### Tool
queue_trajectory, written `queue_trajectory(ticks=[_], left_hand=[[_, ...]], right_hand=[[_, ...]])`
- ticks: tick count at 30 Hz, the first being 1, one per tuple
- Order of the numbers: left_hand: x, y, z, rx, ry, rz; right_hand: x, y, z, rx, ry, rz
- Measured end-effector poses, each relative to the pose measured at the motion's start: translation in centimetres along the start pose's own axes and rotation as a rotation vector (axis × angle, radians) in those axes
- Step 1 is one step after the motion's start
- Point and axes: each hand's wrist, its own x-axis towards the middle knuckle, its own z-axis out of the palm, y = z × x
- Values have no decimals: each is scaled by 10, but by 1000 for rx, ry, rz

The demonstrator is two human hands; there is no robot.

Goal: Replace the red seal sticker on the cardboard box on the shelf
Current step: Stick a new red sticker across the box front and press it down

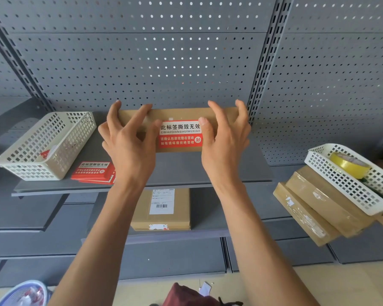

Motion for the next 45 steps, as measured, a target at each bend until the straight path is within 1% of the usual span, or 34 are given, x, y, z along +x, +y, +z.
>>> queue_trajectory(ticks=[6,11,14,18,22,28,33,41,45], left_hand=[[4,2,-9,39,-110,69],[6,-1,-11,87,-180,102],[5,-2,-11,126,-214,137],[3,1,-7,114,-192,125],[3,1,-6,113,-164,107],[6,-14,-9,56,-169,163],[5,-30,-6,25,-157,215],[3,-52,12,35,-167,241],[-1,-59,14,61,-172,269]], right_hand=[[6,9,-14,25,-146,-72],[12,16,-23,-6,-314,-85],[15,17,-27,-32,-364,-81],[10,5,-20,-20,-291,-44],[7,3,-15,-60,-237,-57],[11,15,-18,-7,-255,-96],[7,26,-16,27,-238,-122],[-1,45,-3,58,-255,-150],[-4,53,0,76,-289,-167]])
